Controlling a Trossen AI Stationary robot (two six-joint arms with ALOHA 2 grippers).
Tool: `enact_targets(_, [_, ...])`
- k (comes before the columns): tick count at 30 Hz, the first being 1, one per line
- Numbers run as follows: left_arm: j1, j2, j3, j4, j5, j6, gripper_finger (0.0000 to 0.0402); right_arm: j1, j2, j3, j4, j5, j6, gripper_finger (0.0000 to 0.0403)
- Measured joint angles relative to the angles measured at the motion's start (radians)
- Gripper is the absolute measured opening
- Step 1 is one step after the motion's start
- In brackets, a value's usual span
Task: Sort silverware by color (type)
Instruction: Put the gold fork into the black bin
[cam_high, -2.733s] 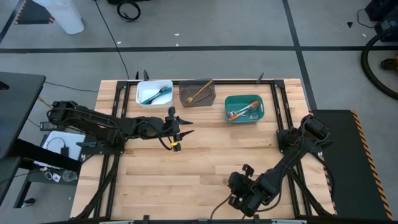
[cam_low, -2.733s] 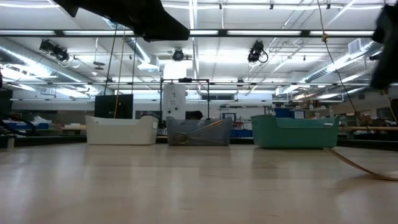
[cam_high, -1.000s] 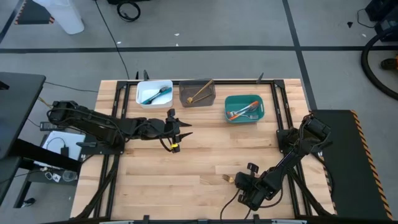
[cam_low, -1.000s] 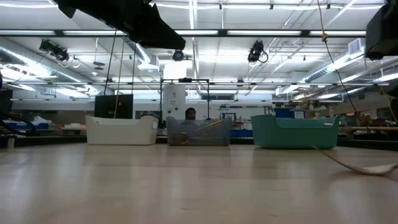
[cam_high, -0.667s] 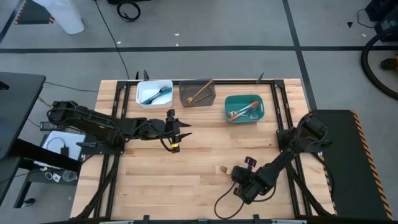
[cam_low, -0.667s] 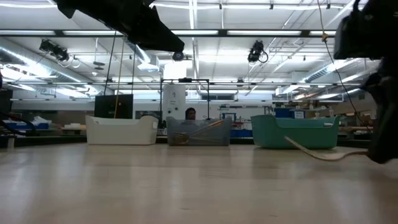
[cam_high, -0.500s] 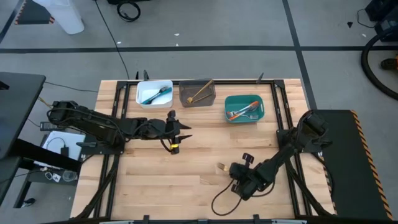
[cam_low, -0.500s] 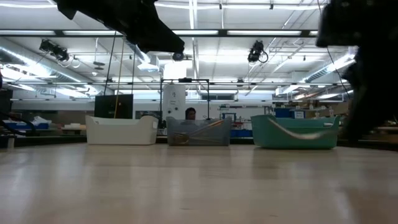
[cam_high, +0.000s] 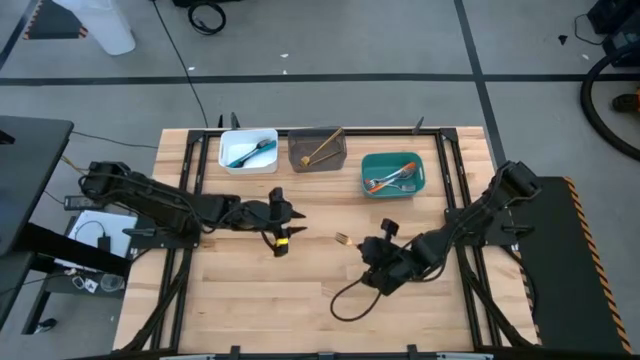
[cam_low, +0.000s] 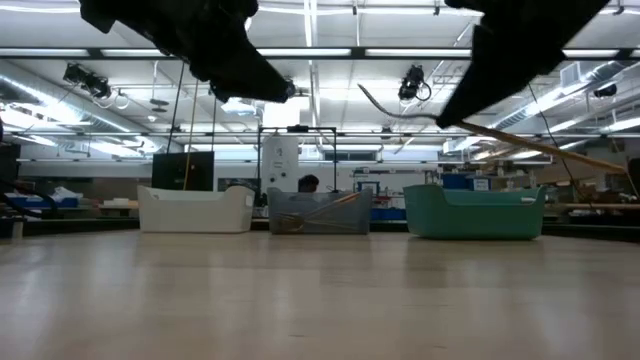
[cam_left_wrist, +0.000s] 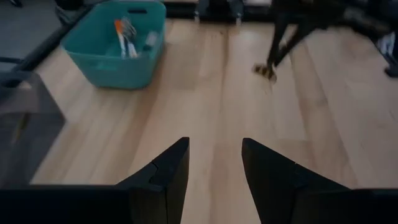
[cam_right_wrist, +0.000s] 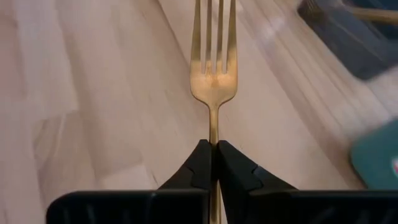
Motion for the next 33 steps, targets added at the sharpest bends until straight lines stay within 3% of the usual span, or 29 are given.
enact_targets(10, [-0.056, 0.062, 0.0, 0.063, -0.006, -0.047, 0.0156, -0.097, -0.033, 0.001, 0.216, 0.004, -0.289, 0.0024])
enact_targets(15, [-0.1, 0.062, 0.0, 0.057, -0.06, -0.059, 0.0156, -0.132, -0.052, 0.001, 0.294, 0.006, -0.438, 0.0025])
enact_targets(22, [-0.12, 0.069, 0.0, 0.058, -0.127, -0.049, 0.0156, -0.205, -0.1, -0.084, 0.503, -0.092, -0.637, 0.0026])
enact_targets(33, [-0.117, 0.074, 0.0, 0.224, -0.15, 0.039, 0.0156, -0.317, -0.178, -0.352, 1.208, -0.343, -0.865, 0.0026])
